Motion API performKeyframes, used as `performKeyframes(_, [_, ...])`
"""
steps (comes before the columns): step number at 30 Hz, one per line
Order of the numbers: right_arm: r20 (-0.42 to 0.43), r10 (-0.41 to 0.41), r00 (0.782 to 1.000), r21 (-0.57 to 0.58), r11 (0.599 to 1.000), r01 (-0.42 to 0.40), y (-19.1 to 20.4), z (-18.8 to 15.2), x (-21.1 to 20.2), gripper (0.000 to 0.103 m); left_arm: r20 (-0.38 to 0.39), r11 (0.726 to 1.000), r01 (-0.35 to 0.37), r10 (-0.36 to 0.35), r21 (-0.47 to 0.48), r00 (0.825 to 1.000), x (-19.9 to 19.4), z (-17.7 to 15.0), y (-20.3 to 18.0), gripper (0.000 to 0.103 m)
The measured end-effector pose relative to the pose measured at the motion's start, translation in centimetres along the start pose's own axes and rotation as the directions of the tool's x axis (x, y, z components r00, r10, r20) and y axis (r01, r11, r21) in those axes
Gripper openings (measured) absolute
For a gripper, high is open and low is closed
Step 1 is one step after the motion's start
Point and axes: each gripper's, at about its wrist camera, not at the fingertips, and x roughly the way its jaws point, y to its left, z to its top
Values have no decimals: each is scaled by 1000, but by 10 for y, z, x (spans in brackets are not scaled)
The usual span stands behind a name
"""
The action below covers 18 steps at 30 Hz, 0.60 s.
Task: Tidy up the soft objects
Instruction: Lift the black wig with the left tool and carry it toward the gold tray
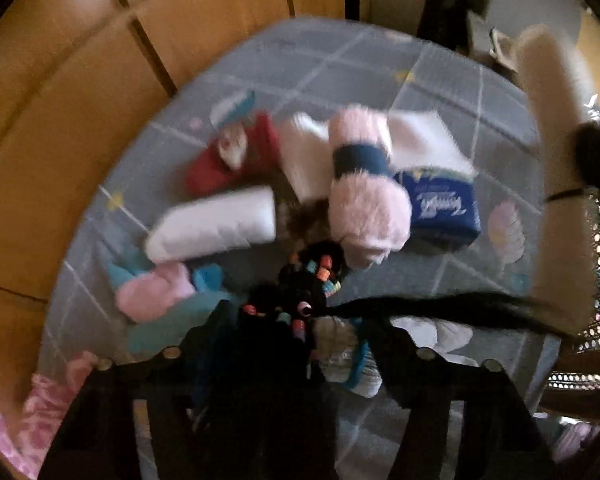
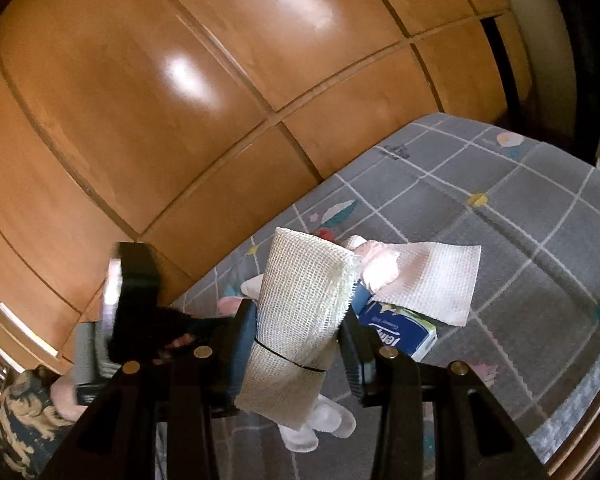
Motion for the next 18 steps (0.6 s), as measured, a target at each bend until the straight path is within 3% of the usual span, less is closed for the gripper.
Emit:
performKeyframes(1, [-2,2,1000,-1,1000,-2,0,-1,0,40,-5,999,20,-20,-27,1000,3,0,4,53])
performKeyframes(3, [-3,6,1000,4,1000,-6,-2,-1,1,41,-18,993,58,-60,-98,998,5,2,15,28])
performKeyframes(5, [-7,10,1000,9,1000,-10,-3,-1,2,41,-27,982,115,-120,-149,992,5,1,26,12])
performKeyframes(9, [-8,0,1000,2,1000,0,-2,-2,3,41,-44,990,75,-81,-121,996,6,-2,24,6])
performKeyframes(13, [-7,-9,1000,1,1000,9,-2,-1,3,41,70,975,123,-111,-187,991,-26,-4,31,6])
performKeyframes(18, [-8,-27,1000,-14,1000,27,1,-2,3,41,146,951,119,-80,-285,986,-53,-10,51,6])
